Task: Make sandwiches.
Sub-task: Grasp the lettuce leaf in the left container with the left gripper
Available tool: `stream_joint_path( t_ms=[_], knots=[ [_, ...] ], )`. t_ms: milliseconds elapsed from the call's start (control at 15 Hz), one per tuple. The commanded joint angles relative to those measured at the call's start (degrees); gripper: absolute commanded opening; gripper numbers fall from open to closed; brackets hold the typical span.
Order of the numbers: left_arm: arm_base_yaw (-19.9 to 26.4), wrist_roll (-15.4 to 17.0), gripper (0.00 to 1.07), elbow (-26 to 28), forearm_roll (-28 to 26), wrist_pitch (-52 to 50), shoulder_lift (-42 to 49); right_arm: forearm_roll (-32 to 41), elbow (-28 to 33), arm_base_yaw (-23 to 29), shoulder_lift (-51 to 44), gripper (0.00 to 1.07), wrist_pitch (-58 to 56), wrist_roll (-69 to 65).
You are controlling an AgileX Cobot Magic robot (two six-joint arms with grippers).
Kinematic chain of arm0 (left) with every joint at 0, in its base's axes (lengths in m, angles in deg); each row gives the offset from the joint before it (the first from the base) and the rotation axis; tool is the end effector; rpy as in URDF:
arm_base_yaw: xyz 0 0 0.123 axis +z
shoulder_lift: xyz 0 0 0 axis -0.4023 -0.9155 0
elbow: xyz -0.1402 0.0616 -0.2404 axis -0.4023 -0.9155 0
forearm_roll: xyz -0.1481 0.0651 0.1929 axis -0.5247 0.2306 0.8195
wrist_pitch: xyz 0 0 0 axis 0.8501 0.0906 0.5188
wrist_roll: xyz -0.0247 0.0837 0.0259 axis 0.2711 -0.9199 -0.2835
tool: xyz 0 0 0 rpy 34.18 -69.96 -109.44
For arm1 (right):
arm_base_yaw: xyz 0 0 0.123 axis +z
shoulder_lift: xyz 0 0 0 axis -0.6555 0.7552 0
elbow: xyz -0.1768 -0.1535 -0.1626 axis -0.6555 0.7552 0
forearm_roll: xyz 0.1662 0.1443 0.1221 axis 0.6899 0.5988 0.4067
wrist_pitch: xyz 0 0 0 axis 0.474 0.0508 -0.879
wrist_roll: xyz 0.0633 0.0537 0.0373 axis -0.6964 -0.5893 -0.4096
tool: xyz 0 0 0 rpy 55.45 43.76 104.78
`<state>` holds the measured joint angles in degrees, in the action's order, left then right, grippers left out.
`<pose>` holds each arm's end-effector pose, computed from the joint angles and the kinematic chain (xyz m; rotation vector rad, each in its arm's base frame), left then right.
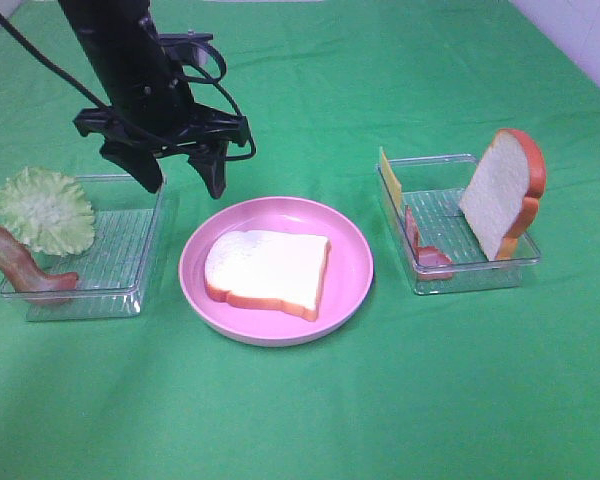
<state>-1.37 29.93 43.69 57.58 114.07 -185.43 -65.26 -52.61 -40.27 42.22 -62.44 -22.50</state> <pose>0.3966 -0.1967 0.2085 0.3440 2.9231 -0.2648 -0.0081 0.0124 0.2786 -0.2227 2.0272 0.0709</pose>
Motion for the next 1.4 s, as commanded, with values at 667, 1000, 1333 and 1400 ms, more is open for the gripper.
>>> stream_joint_path(
  t_ms=[667,1000,1333,1400],
  knots=[
    [14.15,7.45,0.69,8.82,13.81,13.35,0.4,0.23,0.11,-0.06,-0.63,0.77,0.46,0.06],
    [20.28,5.84,0.73,8.82,11.4,13.35,0.34,0.23,0.11,-0.06,-0.63,0.77,0.46,0.06],
    [23.09,-0.17,0.8,5.56,7.79,13.35,-4.93,0.23,0.11,-0.06,-0.63,0.77,0.46,0.06],
    [23.09,-0.23,0.79,5.56,7.79,13.35,-5.21,0.23,0.11,-0.06,-0.63,0.77,0.46,0.06]
  ],
)
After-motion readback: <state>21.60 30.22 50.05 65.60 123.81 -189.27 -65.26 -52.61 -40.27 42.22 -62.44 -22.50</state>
